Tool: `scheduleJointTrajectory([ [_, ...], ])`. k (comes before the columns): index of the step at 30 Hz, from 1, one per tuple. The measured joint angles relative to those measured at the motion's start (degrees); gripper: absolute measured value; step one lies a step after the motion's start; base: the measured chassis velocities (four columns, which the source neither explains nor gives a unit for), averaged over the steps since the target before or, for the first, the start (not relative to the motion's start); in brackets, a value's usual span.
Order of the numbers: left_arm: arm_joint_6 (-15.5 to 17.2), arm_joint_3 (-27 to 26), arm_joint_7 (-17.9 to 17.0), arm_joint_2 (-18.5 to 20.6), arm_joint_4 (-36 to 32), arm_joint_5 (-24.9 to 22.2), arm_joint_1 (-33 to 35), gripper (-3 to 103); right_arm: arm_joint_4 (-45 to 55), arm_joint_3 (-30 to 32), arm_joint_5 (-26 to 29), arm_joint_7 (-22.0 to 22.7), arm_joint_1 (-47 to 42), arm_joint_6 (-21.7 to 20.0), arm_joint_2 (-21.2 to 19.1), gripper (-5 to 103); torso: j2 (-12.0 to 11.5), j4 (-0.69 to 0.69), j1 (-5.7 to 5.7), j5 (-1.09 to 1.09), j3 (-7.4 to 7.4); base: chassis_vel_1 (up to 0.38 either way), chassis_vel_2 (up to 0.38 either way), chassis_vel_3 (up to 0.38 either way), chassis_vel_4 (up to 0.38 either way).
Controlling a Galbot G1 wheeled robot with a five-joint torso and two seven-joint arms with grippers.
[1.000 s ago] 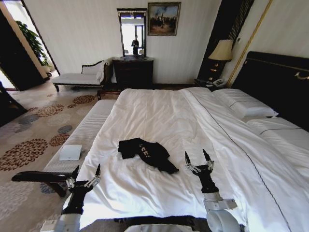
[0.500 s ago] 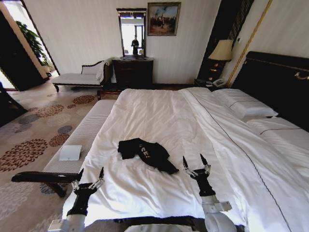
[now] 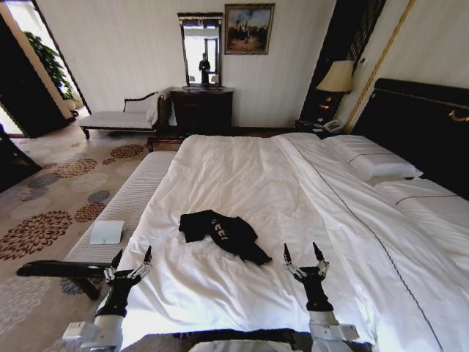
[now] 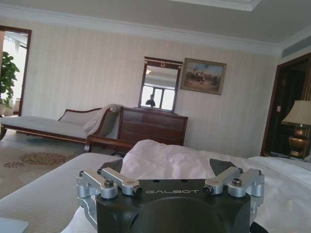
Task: Fold the clothes on the bed.
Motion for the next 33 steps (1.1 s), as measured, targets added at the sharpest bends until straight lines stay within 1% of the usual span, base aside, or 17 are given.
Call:
scheduleJointTrajectory([
  [5, 0.7, 0.6, -0.1, 3.5, 1.7, -0.8, -1.9, 100, 0.2, 1.7, -1.1, 0.3, -1.3, 0.8, 2.3, 100, 0.0, 0.02, 0.00, 0.00, 0.00, 0.000, 0.000, 0.000, 0.000],
  [7, 0.9, 0.8, -0.2, 3.7, 1.9, -0.8, -2.2, 100, 0.2, 1.8, -1.1, 0.3, -1.3, 1.0, 2.3, 100, 0.0, 0.02, 0.00, -0.01, 0.00, 0.000, 0.000, 0.000, 0.000],
  [12, 3.6, 1.9, -1.6, 4.2, 3.9, -0.1, -5.7, 100, 0.1, 2.0, -0.5, 1.8, -1.3, 1.6, 2.4, 100, 0.0, 0.02, 0.01, 0.02, 0.00, 0.000, 0.000, 0.000, 0.000],
  [13, 6.3, 2.6, -2.9, 4.2, 5.7, 1.2, -8.2, 100, 0.0, 2.4, 0.0, 3.6, -1.3, 1.8, 2.3, 100, 0.0, 0.02, 0.00, 0.01, 0.00, 0.000, 0.000, 0.000, 0.000],
  [14, 8.0, 3.1, -3.8, 4.2, 7.0, 2.0, -9.5, 100, 0.0, 2.6, 0.3, 4.5, -1.4, 1.8, 2.3, 100, 0.0, 0.01, 0.00, 0.01, 0.00, 0.000, 0.000, 0.000, 0.000],
  [15, 9.4, 3.4, -4.7, 4.1, 8.0, 2.7, -10.6, 100, 0.0, 2.9, 0.6, 5.2, -1.6, 1.8, 2.3, 100, 0.0, 0.01, 0.01, 0.01, 0.00, 0.000, 0.000, 0.000, 0.000],
  [16, 9.4, 3.4, -4.7, 4.1, 8.0, 2.7, -10.6, 100, 0.0, 2.9, 0.6, 5.2, -1.6, 1.8, 2.3, 100, 0.0, 0.01, 0.01, 0.01, 0.00, 0.000, 0.000, 0.000, 0.000],
  [18, 13.5, 4.4, -6.6, 3.8, 10.6, 3.5, -12.8, 100, -0.1, 3.6, 0.9, 6.1, -1.9, 2.2, 2.3, 100, 0.0, 0.00, 0.00, 0.00, 0.00, 0.000, 0.000, 0.000, 0.000],
  [20, 15.4, 4.9, -7.5, 3.4, 13.0, 3.2, -13.6, 100, -0.4, 4.0, 0.8, 6.3, -2.0, 2.5, 2.3, 100, 0.0, 0.01, 0.01, 0.00, 0.00, 0.000, 0.000, 0.000, 0.000],
  [21, 15.4, 4.9, -7.5, 3.4, 13.0, 3.2, -13.6, 100, -0.4, 4.0, 0.8, 6.3, -2.0, 2.5, 2.3, 100, 0.0, 0.01, 0.01, 0.00, 0.00, 0.000, 0.000, 0.000, 0.000],
  [23, 15.9, 5.5, -7.7, 3.4, 14.8, 1.6, -14.1, 100, -0.7, 4.0, 0.6, 6.3, -2.1, 2.6, 2.2, 100, 0.0, 0.03, 0.00, 0.02, 0.00, 0.000, 0.000, 0.000, 0.000],
  [26, 16.9, 7.4, -7.7, 3.5, 18.1, -4.8, -16.0, 100, -1.2, 3.5, 0.2, 6.4, -2.1, 2.6, 2.2, 100, 0.0, 0.03, 0.00, 0.01, 0.00, 0.000, 0.000, 0.000, 0.000],
  [27, 16.9, 7.4, -7.7, 3.5, 18.1, -4.8, -16.0, 100, -1.2, 3.5, 0.2, 6.4, -2.1, 2.6, 2.2, 100, 0.0, 0.03, 0.00, 0.01, 0.00, 0.000, 0.000, 0.000, 0.000],
  [28, 17.4, 8.0, -7.7, 3.5, 18.7, -6.4, -16.8, 100, -1.3, 3.4, 0.1, 6.4, -2.1, 2.6, 2.2, 100, 0.0, 0.02, 0.00, 0.01, 0.00, 0.000, 0.000, 0.000, 0.000],
  [29, 18.7, 9.3, -7.7, 3.2, 19.6, -9.8, -18.5, 100, -1.7, 3.4, 0.0, 6.5, -2.0, 2.6, 2.2, 100, 0.0, 0.01, 0.00, 0.01, 0.00, 0.000, 0.000, 0.000, 0.000],
  [32, 22.3, 12.1, -8.5, 2.8, 20.2, -15.6, -22.1, 100, -2.2, 3.8, 0.1, 6.7, -1.9, 2.6, 2.2, 100, 0.0, 0.00, 0.00, 0.02, 0.00, 0.000, 0.000, 0.000, 0.000],
  [33, 22.3, 12.1, -8.5, 2.8, 20.2, -15.6, -22.1, 100, -2.2, 3.8, 0.1, 6.7, -1.9, 2.6, 2.2, 100, 0.0, 0.00, 0.00, 0.02, 0.00, 0.000, 0.000, 0.000, 0.000],
])
